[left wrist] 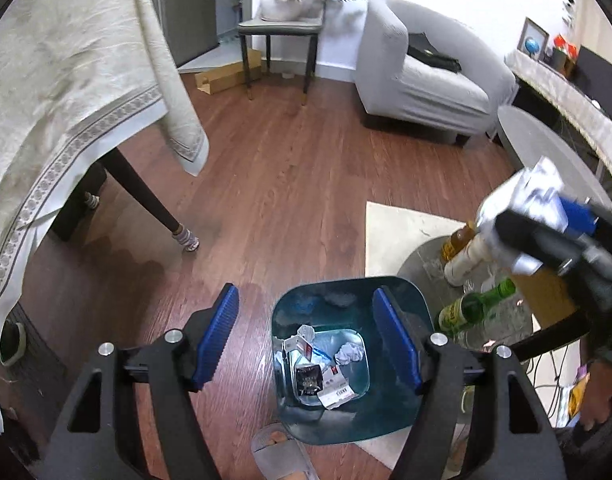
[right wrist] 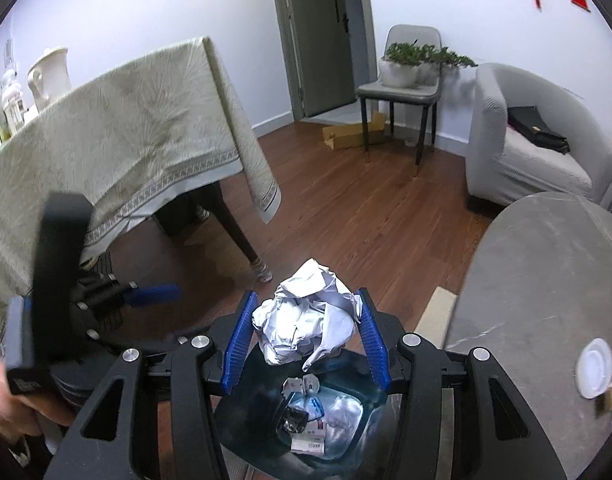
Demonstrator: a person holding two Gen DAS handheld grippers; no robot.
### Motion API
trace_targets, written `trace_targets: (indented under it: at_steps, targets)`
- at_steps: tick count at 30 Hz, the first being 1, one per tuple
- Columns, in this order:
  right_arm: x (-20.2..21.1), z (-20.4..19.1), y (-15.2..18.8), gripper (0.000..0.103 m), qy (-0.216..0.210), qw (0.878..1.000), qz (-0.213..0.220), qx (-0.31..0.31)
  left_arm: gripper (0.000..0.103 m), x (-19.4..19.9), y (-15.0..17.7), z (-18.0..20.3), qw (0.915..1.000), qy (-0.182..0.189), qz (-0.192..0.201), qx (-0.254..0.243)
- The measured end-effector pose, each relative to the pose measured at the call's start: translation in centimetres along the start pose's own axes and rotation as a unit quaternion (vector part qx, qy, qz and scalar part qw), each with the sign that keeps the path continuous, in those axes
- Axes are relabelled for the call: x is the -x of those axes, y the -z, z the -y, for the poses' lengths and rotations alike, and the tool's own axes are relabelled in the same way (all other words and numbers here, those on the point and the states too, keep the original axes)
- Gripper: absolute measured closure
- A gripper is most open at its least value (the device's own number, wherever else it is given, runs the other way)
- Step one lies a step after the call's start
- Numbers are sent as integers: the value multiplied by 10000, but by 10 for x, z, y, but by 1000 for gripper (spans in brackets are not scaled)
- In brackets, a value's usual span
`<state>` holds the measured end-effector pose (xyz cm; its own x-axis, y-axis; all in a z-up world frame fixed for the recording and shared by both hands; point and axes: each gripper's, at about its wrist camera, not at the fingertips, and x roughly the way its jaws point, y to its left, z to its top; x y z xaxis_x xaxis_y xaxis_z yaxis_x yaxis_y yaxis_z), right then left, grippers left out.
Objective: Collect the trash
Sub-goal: 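Open the left tool over the bin while the right tool releases the white paper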
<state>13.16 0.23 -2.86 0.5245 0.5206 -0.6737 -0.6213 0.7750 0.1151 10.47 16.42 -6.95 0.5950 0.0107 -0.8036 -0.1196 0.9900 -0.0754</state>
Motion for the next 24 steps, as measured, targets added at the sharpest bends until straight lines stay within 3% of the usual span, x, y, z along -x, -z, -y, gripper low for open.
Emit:
trace_targets:
  at_steps: [10,18,24]
  targets:
    - [-45,-12,12,52,-74,9972,-736,59,32,21,-5,-15,9993,35,330,200]
    - [-84,-19,33,51,39,9879,-1537,197,50,33,-9,-18,9984,130,457,292]
    - [-98,-19,44,48,193,9825,-1830,303,56,49,-16,-12,9969,300,680,269]
